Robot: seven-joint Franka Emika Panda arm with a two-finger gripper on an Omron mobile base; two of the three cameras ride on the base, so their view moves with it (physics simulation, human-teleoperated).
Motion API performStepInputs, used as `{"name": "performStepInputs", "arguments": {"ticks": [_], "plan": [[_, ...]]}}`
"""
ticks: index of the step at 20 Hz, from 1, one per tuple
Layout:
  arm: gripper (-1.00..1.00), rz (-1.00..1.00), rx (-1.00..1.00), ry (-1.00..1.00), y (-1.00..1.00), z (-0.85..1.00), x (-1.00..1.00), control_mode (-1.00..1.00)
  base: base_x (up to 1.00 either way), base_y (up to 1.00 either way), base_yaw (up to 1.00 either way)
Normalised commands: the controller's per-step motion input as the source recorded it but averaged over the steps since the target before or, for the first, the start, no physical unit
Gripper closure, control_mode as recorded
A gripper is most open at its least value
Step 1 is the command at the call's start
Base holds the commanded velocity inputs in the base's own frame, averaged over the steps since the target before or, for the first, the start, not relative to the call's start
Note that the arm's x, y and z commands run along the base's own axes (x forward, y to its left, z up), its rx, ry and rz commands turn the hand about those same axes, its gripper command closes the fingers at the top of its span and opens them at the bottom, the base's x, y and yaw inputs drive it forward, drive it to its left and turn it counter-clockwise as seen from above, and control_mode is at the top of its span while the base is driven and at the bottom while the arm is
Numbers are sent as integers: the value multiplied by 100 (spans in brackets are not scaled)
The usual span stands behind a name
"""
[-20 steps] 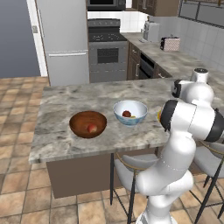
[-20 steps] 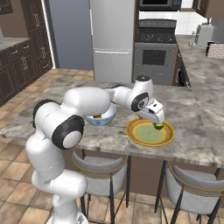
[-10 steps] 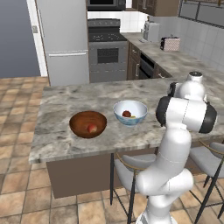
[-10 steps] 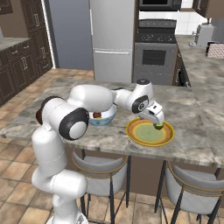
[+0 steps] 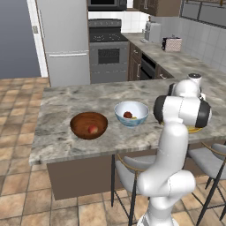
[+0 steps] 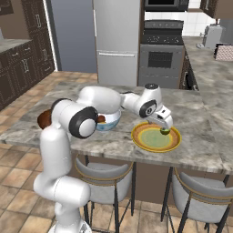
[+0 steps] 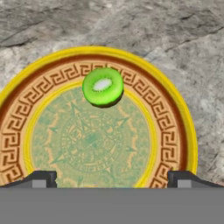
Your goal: Take the fruits from the plate on the dining counter and place two fruits in each bowl.
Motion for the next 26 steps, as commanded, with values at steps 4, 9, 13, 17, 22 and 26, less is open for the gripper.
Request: {"name": "performStepInputs", "arguments": {"ticks": [4,9,13,17,22,26], "plan": [[-100,0,0,0,-19,-9,10,-100,0,0,0],[-100,0,0,0,-4,-35,13,-100,0,0,0],[-100,0,0,0,0,-32,17,-100,0,0,0],[-100,0,0,0,-5,-7,25,-100,0,0,0],[-100,0,0,0,-19,-1,23,-100,0,0,0],[-100,0,0,0,-20,-8,17,-100,0,0,0]]}}
